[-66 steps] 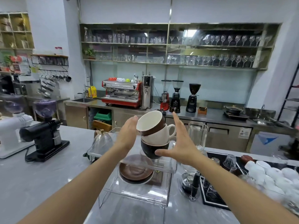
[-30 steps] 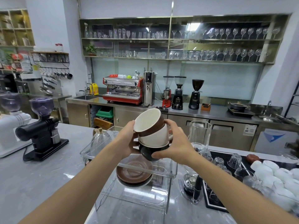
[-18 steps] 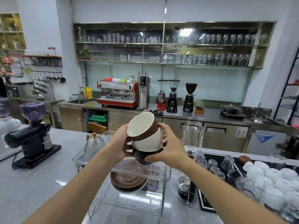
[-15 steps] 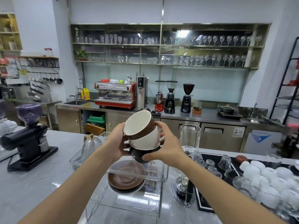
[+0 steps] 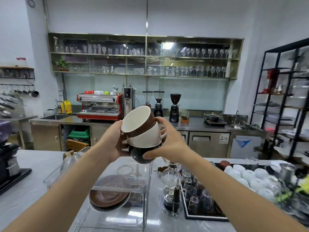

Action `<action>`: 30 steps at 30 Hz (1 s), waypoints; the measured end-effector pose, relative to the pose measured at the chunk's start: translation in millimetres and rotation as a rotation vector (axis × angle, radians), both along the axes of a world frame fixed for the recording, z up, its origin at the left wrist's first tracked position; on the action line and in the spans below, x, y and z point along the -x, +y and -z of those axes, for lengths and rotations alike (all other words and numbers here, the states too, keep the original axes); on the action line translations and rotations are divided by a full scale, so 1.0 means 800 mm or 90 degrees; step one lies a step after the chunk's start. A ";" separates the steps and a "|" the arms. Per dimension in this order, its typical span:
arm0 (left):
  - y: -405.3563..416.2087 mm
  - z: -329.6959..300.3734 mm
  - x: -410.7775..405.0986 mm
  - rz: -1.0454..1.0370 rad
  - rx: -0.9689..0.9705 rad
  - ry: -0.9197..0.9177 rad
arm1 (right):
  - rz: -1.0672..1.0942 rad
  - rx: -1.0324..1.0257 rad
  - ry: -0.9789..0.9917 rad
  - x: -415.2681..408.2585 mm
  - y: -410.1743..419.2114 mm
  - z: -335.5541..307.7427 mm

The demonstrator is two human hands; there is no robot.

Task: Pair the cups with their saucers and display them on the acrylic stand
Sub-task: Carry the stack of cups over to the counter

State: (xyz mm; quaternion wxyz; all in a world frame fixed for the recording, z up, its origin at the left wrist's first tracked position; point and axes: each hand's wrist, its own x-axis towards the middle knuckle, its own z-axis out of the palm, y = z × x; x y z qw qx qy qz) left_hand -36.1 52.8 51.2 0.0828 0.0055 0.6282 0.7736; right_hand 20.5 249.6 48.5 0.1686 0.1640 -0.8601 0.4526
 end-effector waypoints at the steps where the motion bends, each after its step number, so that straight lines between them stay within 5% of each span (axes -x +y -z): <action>1: 0.007 -0.002 0.000 0.008 -0.003 0.004 | 0.004 -0.001 0.002 -0.003 0.006 -0.003; 30: 0.156 0.054 -0.041 0.068 -0.014 -0.020 | 0.108 -0.004 -0.004 -0.062 0.140 0.056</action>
